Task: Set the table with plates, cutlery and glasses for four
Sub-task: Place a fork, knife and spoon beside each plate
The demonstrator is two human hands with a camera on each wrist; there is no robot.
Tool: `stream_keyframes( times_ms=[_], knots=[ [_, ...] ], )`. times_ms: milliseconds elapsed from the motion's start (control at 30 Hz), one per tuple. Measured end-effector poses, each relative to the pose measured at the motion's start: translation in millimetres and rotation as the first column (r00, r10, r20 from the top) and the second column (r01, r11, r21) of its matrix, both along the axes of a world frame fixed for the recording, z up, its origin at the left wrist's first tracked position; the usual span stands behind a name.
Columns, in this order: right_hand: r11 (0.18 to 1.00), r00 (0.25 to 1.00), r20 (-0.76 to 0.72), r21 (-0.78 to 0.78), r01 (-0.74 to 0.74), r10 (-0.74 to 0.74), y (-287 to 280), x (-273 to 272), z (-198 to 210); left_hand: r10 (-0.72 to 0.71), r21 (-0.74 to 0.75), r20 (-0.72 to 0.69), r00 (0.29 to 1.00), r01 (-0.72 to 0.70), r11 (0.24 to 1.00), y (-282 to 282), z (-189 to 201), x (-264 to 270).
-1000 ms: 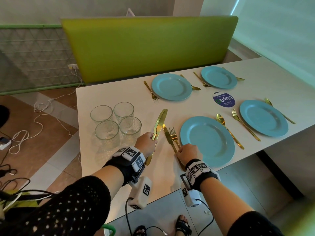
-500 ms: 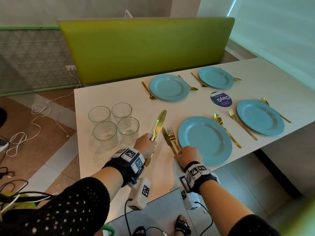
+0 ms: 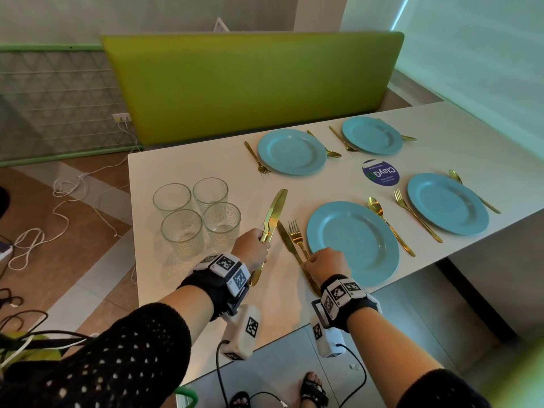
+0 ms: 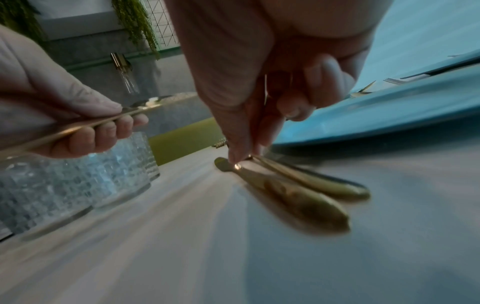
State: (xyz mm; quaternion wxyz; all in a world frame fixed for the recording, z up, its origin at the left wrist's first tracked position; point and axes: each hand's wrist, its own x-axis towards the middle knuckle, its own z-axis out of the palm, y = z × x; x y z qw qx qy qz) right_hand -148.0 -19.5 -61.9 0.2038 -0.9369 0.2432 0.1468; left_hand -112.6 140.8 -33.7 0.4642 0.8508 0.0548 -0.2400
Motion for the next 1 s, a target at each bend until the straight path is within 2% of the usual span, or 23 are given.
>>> stream_keyframes(
  times_ms=[367,500,667,733,833,1000],
  knots=[
    [1.000,0.995,0.094,0.009,-0.015,0.014,-24,13,64,-0.002,-0.088,0.029,1.000,0.004,0.996,-16,27,15],
    [0.992,0.992,0.126,0.129,-0.010,-0.007,-24,18,72,-0.015,-0.091,0.046,0.999,0.019,0.996,-25,33,19],
    [0.893,0.997,0.048,0.449,0.028,-0.056,-18,25,78,-0.101,-0.105,0.075,0.992,0.109,0.989,-49,38,19],
    [0.841,0.990,0.045,0.533,0.089,-0.133,-22,28,79,-0.119,-0.123,0.087,0.989,0.129,0.984,-62,40,21],
    [0.767,0.969,0.025,0.616,0.179,-0.246,-39,34,77,-0.161,-0.137,0.070,0.984,0.169,0.976,-82,38,31],
    [0.697,0.947,0.037,0.687,0.208,-0.320,-80,55,68,-0.294,-0.116,0.056,0.954,0.299,0.947,-121,34,56]
  ],
)
